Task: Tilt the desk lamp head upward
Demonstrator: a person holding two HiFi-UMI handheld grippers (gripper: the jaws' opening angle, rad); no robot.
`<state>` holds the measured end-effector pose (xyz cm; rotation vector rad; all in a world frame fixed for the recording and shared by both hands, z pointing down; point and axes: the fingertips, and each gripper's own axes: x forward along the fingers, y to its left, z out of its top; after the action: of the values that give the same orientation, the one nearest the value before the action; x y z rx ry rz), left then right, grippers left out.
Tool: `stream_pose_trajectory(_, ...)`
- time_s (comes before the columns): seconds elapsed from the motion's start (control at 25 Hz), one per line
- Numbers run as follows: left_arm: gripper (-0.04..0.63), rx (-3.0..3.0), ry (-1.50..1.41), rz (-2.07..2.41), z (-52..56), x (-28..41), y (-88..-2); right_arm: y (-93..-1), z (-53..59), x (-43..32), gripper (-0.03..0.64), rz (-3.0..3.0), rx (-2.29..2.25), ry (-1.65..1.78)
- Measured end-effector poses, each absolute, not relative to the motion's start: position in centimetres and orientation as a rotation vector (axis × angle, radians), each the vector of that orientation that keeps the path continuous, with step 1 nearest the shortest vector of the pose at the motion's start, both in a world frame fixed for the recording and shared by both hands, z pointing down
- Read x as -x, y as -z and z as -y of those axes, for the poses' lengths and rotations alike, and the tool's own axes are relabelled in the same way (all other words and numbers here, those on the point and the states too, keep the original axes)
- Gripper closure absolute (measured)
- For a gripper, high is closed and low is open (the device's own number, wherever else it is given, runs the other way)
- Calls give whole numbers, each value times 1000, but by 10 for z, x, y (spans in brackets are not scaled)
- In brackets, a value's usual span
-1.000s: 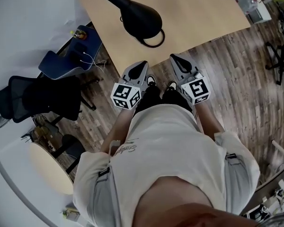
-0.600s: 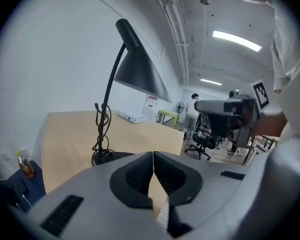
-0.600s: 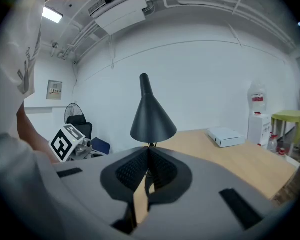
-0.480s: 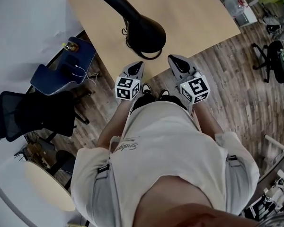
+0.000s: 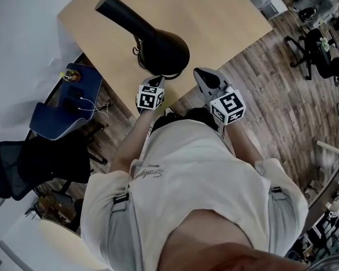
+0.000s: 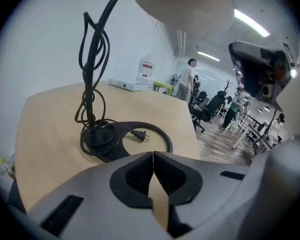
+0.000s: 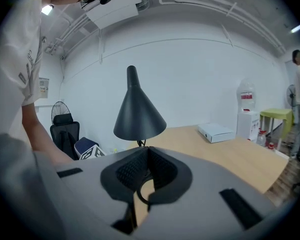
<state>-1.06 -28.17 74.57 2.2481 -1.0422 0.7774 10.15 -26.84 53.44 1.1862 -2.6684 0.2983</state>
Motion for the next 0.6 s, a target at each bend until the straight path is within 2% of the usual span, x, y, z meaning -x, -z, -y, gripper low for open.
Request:
stream_pose_trajectory(0.24, 580, -2175, -865, 1013, 288, 15, -777, -542, 272, -94, 621, 2659, -1140, -335)
stream_pose_trajectory(0.6, 581, -2239, -925, 1011, 289, 13, -779, -541, 276, -82, 621, 2730, -1048, -293)
